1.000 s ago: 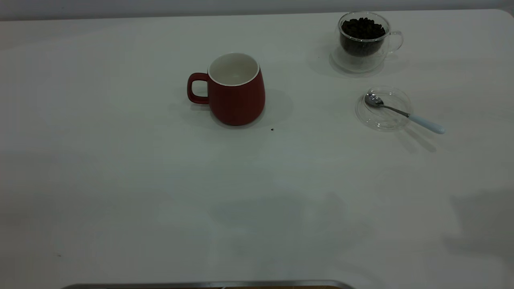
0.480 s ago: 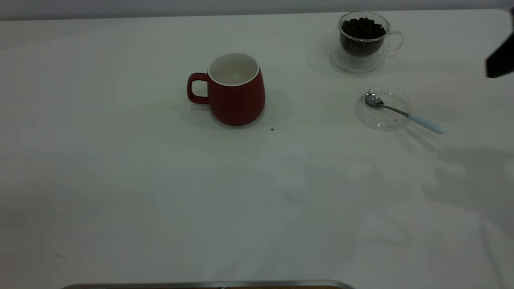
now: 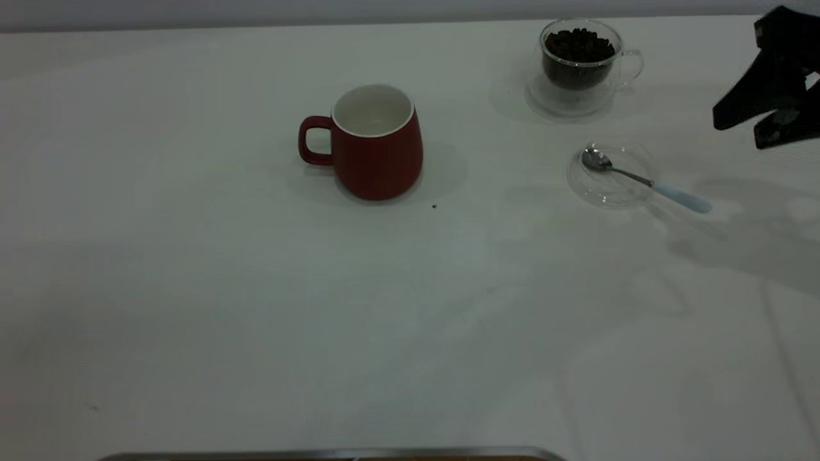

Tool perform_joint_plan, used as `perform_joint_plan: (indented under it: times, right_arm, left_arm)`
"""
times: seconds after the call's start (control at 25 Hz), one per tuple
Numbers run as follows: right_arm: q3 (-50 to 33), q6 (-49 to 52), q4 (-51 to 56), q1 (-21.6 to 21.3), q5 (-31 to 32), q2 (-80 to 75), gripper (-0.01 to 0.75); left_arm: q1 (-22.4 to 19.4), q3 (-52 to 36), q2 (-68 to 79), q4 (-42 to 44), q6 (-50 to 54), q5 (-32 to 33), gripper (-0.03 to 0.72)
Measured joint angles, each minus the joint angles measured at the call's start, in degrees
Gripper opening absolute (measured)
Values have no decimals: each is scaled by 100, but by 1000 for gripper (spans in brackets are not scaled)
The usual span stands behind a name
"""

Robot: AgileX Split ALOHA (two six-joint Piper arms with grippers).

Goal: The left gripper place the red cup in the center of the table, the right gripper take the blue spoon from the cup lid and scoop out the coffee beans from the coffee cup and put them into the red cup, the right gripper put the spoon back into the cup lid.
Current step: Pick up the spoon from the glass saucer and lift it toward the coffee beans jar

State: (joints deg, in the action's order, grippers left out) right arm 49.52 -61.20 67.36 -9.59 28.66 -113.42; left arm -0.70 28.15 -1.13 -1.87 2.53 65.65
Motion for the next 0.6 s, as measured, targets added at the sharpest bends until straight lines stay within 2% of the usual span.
perform_joint_plan:
  times: [0.24, 0.6]
  right_arm:
    - [344, -407, 228, -573, 427, -789, 485]
    - [551, -1469, 1209, -685, 852, -1723, 485]
  left_arm:
    - [0, 0, 0, 0, 0, 0, 516]
    - [0, 0, 0, -4, 5, 0, 516]
